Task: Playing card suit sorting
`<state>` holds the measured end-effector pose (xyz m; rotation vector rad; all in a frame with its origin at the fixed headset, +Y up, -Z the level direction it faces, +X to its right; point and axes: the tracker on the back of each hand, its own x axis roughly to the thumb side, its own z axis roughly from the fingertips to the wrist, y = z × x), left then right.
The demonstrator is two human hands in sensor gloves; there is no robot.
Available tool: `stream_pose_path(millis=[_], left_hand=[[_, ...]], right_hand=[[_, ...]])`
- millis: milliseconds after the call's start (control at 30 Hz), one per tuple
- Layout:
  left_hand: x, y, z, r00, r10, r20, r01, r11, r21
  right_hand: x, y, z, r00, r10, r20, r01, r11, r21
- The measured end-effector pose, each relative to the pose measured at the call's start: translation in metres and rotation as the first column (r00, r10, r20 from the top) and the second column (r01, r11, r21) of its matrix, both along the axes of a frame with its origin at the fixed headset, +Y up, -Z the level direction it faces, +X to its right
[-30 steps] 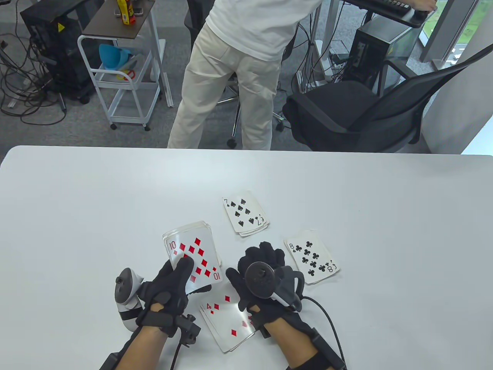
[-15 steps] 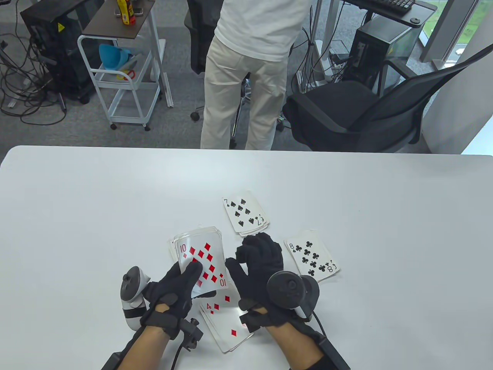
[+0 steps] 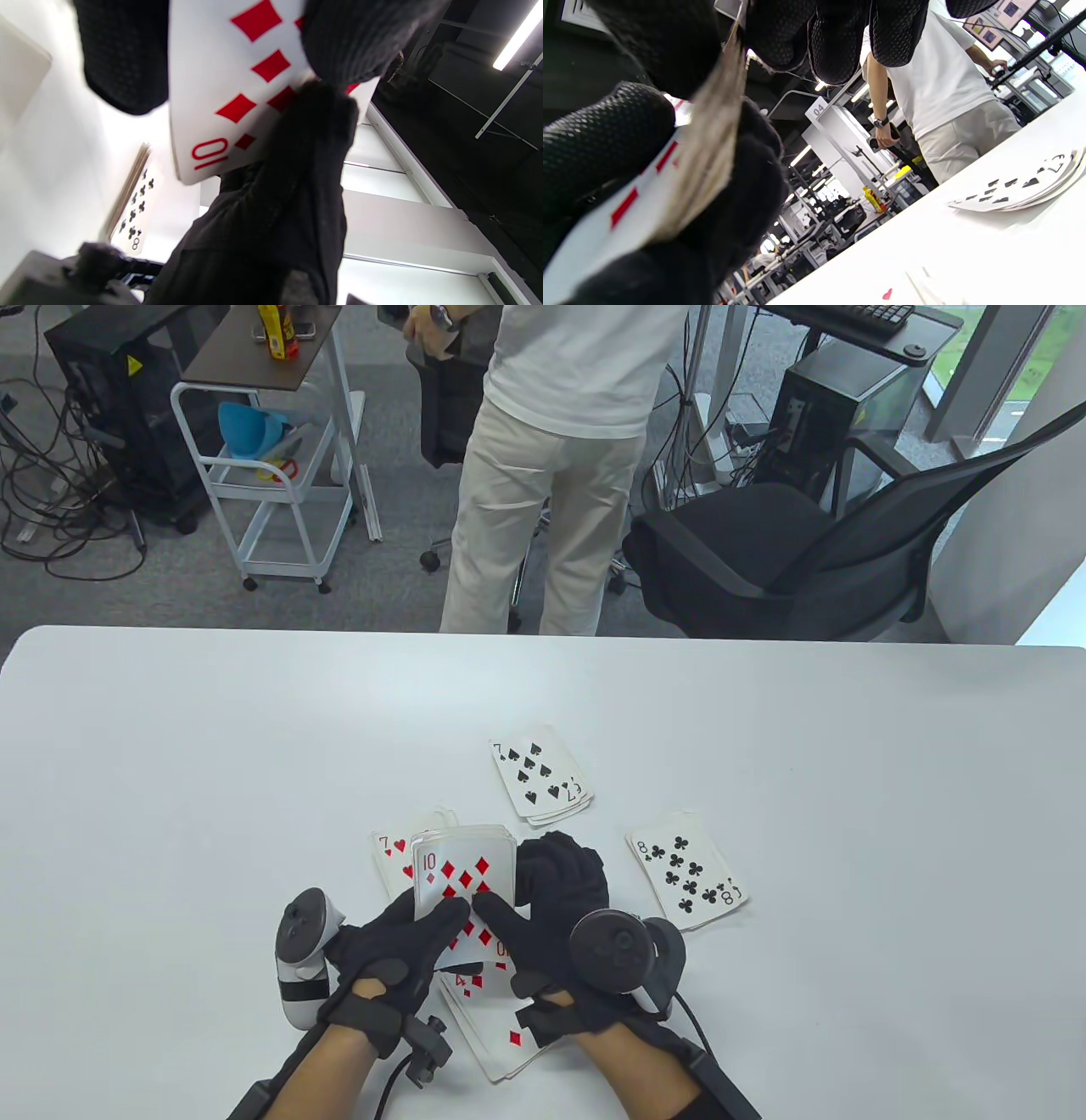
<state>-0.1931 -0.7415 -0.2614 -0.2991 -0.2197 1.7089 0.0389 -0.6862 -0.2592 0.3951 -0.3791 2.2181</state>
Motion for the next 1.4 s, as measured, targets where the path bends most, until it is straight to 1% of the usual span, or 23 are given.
stream_pose_path(millis=[133, 333, 400, 567, 667, 733, 767, 800, 867, 900, 967, 1033, 1067, 1100, 1133, 1167, 1200, 1267, 1333, 1367, 1400], left_hand=[[0.000, -0.001, 0.000, 1.000, 0.026, 0.014, -0.026, 1.000, -0.015], [0.000, 0.000, 0.000, 0.999, 0.032, 0.019, -0.031, 0.999, -0.024], [0.000, 0.000, 0.000, 0.999, 0.029, 0.012, -0.029, 0.999, -0.026], [-0.004, -0.001, 0.000, 0.998, 0.054, -0.025, -0.055, 0.998, -0.037], [-0.012, 0.004, 0.002, 0.986, 0.081, -0.146, -0.078, 0.997, 0.025], [-0.020, 0.010, 0.002, 0.976, 0.096, -0.195, -0.084, 0.994, 0.067], [-0.024, 0.013, 0.002, 0.967, 0.123, -0.224, -0.104, 0.990, 0.097], [-0.027, 0.015, 0.003, 0.961, 0.143, -0.237, -0.119, 0.987, 0.112], [-0.034, 0.020, 0.004, 0.933, 0.221, -0.285, -0.173, 0.967, 0.185], [-0.036, 0.023, 0.004, 0.925, 0.244, -0.291, -0.191, 0.961, 0.201], [-0.039, 0.027, 0.006, 0.918, 0.267, -0.294, -0.205, 0.952, 0.226], [-0.039, 0.028, 0.006, 0.921, 0.261, -0.288, -0.199, 0.953, 0.228], [-0.038, 0.027, 0.005, 0.923, 0.260, -0.283, -0.200, 0.954, 0.224], [-0.036, 0.026, 0.005, 0.924, 0.260, -0.281, -0.202, 0.954, 0.219], [-0.035, 0.026, 0.005, 0.926, 0.257, -0.277, -0.202, 0.956, 0.213], [-0.034, 0.025, 0.005, 0.929, 0.252, -0.271, -0.199, 0.958, 0.208], [-0.033, 0.025, 0.005, 0.932, 0.247, -0.264, -0.196, 0.959, 0.205], [-0.032, 0.025, 0.005, 0.934, 0.242, -0.261, -0.193, 0.960, 0.202], [-0.032, 0.025, 0.005, 0.938, 0.233, -0.258, -0.186, 0.963, 0.194], [-0.032, 0.024, 0.005, 0.939, 0.226, -0.260, -0.180, 0.965, 0.189], [-0.033, 0.024, 0.005, 0.939, 0.223, -0.262, -0.178, 0.966, 0.186]], right_hand=[[0.004, 0.001, -0.002, 0.999, -0.051, -0.008, 0.051, 0.999, -0.015], [0.014, 0.005, -0.005, 0.999, -0.046, 0.023, 0.046, 0.999, -0.002], [0.015, 0.005, -0.005, 0.998, -0.039, 0.041, 0.039, 0.999, 0.014], [0.019, 0.006, -0.008, 0.998, -0.025, 0.051, 0.025, 1.000, -0.001], [0.024, 0.006, -0.011, 0.998, -0.011, 0.058, 0.013, 1.000, -0.025], [0.027, 0.005, -0.016, 0.999, 0.009, 0.047, -0.005, 0.997, -0.072], [0.029, 0.003, -0.019, 0.999, 0.028, 0.031, -0.024, 0.990, -0.136], [0.031, 0.002, -0.021, 0.999, 0.030, 0.022, -0.026, 0.986, -0.163], [0.033, -0.001, -0.024, 1.000, -0.002, 0.012, 0.004, 0.980, -0.198], [0.033, -0.002, -0.025, 1.000, 0.003, -0.001, -0.004, 0.976, -0.219], [0.030, -0.003, -0.027, 0.996, 0.067, -0.054, -0.079, 0.962, -0.263], [0.023, -0.005, -0.029, 0.976, 0.135, -0.168, -0.185, 0.928, -0.325], [0.020, -0.007, -0.029, 0.967, 0.157, -0.202, -0.221, 0.911, -0.348], [0.015, -0.009, -0.029, 0.951, 0.191, -0.243, -0.275, 0.882, -0.382], [0.010, -0.013, -0.028, 0.926, 0.232, -0.299, -0.345, 0.841, -0.417], [0.007, -0.016, -0.028, 0.911, 0.249, -0.328, -0.379, 0.819, -0.431], [0.001, -0.021, -0.027, 0.888, 0.276, -0.369, -0.430, 0.783, -0.449], [-0.008, -0.030, -0.025, 0.861, 0.325, -0.392, -0.492, 0.731, -0.474], [-0.017, -0.039, -0.023, 0.828, 0.405, -0.388, -0.557, 0.675, -0.484], [-0.023, -0.045, -0.022, 0.791, 0.474, -0.387, -0.612, 0.633, -0.475], [-0.026, -0.048, -0.021, 0.767, 0.514, -0.385, -0.642, 0.610, -0.465]])
